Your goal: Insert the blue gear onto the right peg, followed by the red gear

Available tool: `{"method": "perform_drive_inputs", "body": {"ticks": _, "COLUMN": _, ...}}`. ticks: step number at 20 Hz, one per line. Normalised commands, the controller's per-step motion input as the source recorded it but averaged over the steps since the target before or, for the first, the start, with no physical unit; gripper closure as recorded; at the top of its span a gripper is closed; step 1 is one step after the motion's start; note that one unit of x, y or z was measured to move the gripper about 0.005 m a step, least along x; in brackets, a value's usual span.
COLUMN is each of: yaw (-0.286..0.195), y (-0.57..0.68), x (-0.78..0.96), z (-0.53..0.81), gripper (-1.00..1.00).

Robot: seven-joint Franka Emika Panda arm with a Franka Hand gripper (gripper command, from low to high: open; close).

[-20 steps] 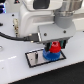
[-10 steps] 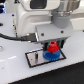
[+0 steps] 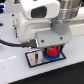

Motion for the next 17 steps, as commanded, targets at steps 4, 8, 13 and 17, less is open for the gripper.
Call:
{"method": "perform_drive_inputs", "body": {"ticks": 4, "yaw": 0.000, "y": 0.01, "x": 0.05, "z": 0.19, "gripper": -1.00}}
{"method": "perform_drive_inputs", "body": {"ticks": 8, "yaw": 0.000, "y": -0.07, "x": -0.01, "z": 0.18, "gripper": -1.00}}
{"method": "perform_drive_inputs", "body": {"ticks": 13, "yaw": 0.000, "y": 0.02, "x": 0.00, "z": 0.33, "gripper": -1.00}}
{"method": "perform_drive_inputs", "body": {"ticks": 17, "yaw": 0.000, "y": 0.04, "x": 0.00, "z": 0.64, "gripper": -1.00}}
